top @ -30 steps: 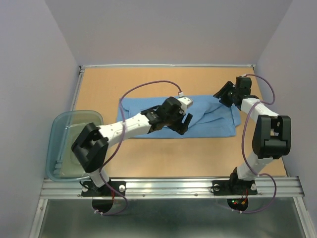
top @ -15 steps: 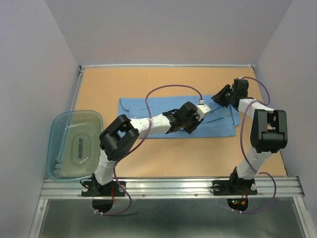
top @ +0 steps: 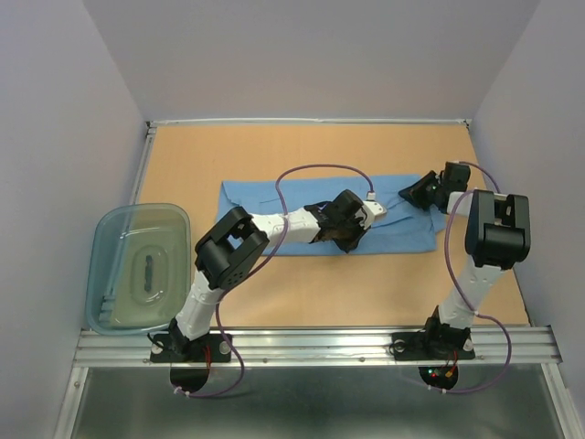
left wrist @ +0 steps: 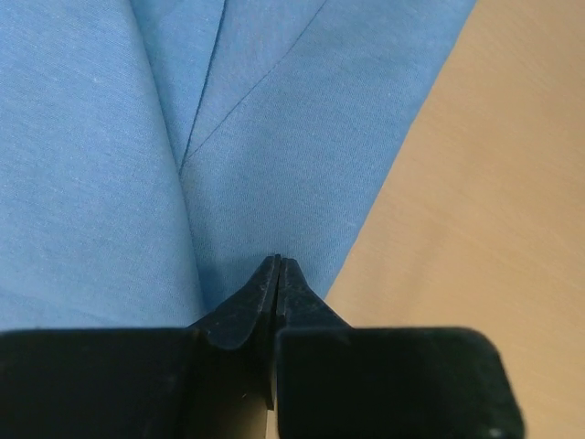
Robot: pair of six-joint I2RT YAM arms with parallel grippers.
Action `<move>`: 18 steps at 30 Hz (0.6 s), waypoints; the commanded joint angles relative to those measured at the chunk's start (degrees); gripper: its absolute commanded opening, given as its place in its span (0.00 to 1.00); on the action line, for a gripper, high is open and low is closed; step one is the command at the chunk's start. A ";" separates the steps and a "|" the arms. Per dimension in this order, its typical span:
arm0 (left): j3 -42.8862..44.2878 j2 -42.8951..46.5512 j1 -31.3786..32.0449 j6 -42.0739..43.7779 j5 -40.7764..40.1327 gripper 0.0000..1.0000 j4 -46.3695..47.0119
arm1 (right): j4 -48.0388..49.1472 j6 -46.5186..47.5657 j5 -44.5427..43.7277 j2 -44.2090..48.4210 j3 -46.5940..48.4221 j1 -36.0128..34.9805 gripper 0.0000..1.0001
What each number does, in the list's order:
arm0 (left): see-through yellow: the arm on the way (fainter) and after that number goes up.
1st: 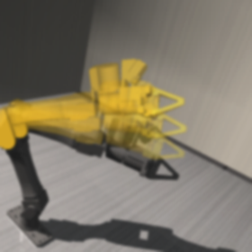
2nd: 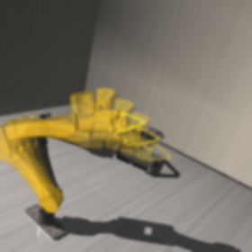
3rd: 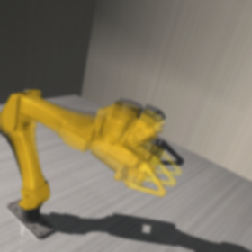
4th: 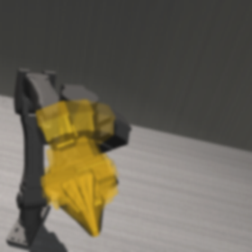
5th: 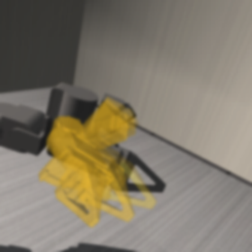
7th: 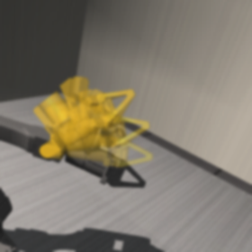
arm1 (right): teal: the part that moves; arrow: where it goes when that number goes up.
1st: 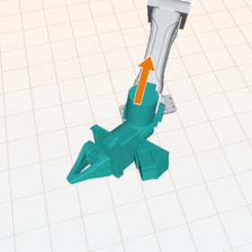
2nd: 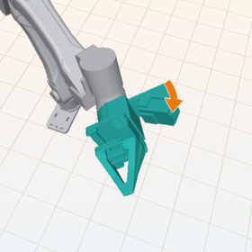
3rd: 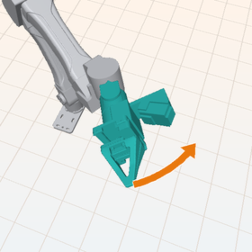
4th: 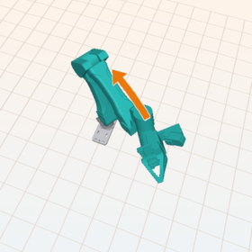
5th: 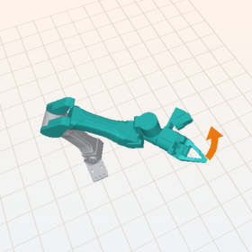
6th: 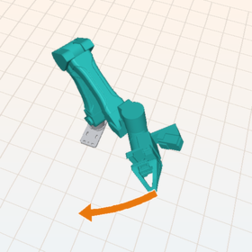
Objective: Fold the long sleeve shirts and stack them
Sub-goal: Fold the shirt
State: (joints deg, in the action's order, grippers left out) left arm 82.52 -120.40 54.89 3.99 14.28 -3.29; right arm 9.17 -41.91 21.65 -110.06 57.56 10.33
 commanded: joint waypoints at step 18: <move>-3.33 5.52 -0.14 0.50 9.01 0.03 -8.40 | -2.49 8.07 -0.65 6.69 6.08 2.86 0.20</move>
State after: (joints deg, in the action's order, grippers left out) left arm 80.99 -119.15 54.28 5.32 22.61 -5.58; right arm 6.70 -35.81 19.53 -109.84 62.61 12.86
